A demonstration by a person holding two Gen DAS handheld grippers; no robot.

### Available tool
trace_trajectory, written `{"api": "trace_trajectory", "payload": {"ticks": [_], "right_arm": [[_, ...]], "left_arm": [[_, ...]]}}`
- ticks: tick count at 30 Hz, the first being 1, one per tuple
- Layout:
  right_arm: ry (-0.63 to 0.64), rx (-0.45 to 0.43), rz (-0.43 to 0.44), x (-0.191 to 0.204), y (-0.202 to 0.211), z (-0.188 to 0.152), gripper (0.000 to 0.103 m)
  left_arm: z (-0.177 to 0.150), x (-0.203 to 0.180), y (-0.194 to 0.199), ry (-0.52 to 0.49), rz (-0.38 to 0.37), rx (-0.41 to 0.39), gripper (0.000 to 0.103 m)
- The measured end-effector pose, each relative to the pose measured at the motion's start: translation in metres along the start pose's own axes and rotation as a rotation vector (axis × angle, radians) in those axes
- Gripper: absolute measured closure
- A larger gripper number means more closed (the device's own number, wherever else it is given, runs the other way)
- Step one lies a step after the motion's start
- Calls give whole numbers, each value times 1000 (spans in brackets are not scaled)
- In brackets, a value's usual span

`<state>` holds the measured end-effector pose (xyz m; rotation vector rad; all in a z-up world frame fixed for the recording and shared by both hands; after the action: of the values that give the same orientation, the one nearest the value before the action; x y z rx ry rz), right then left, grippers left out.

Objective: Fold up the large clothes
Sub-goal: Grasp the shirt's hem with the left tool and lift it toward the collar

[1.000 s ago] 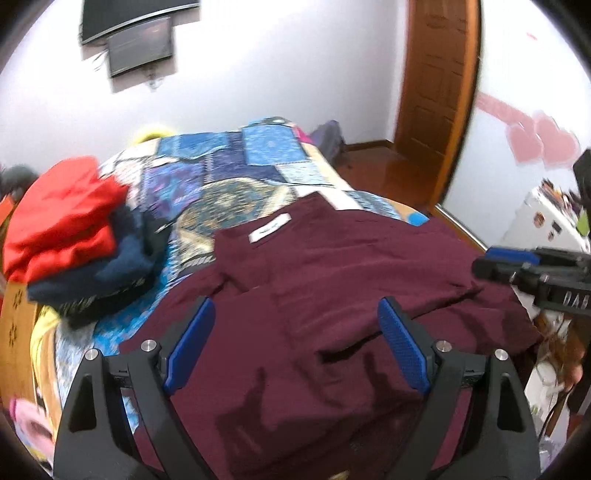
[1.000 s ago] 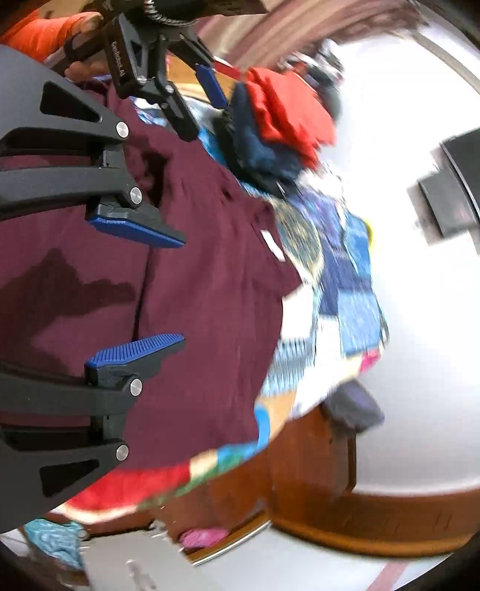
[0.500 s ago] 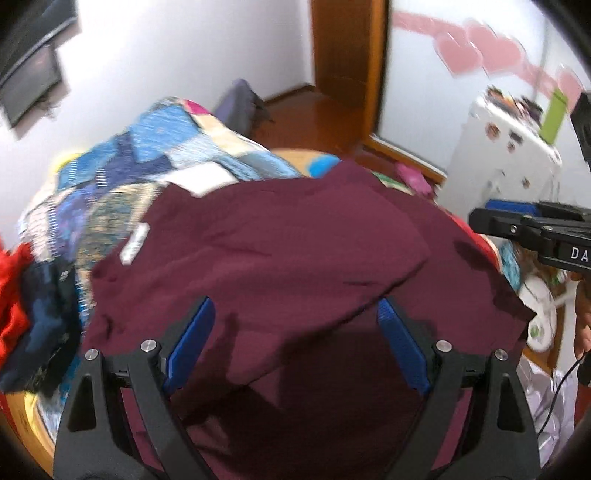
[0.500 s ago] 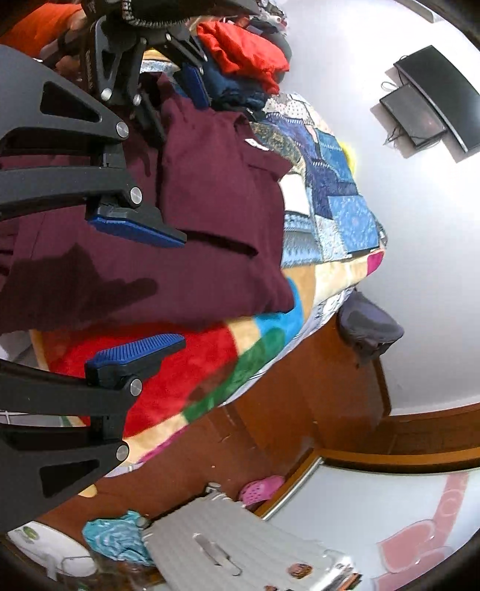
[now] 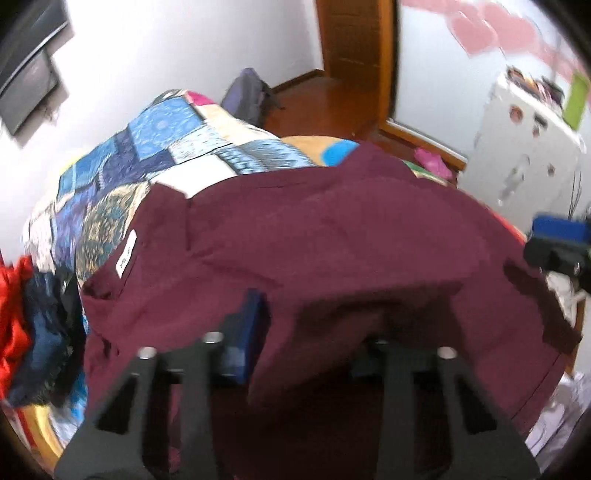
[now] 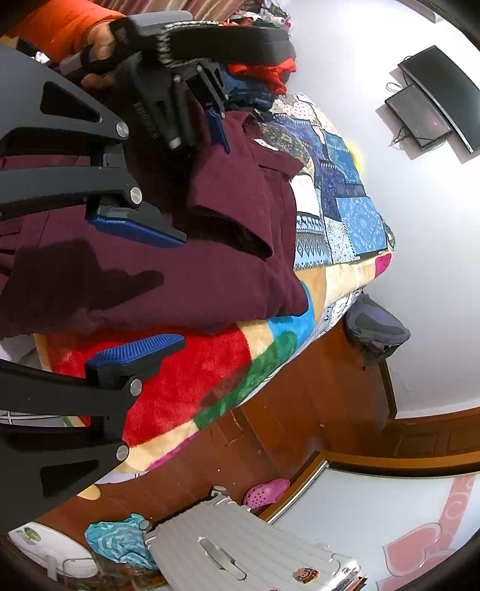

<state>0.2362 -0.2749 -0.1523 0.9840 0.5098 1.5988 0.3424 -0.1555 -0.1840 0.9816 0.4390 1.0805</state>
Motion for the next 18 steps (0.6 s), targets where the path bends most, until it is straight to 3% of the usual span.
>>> {"api": "trace_trajectory", "payload": {"ticks": [2, 6, 11, 18], "right_arm": [[0, 1, 1, 1, 0, 1, 58], [8, -6, 5, 6, 1, 4, 58], [29, -20, 12, 18, 1, 13, 58], [84, -12, 28, 46, -11, 20, 58]], "left_arm": [[0, 19, 6, 69, -36, -18, 81], [1, 55, 30, 162, 7, -97, 92], [-11, 114, 74, 288, 67, -186, 94], [-66, 197, 131, 499, 134, -247, 97]]}}
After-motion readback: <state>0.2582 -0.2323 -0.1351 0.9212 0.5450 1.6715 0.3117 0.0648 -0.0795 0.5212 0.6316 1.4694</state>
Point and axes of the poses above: each gripper's, at about its wrist camera, not at the fingertips, and y roughly against the way its jaws point, x to its left, z to its top, the point moved 1 cm from there along -y, roughly the way its jaws point, and after that the axes turned 2 degrees about z, right-handed, at the moved point
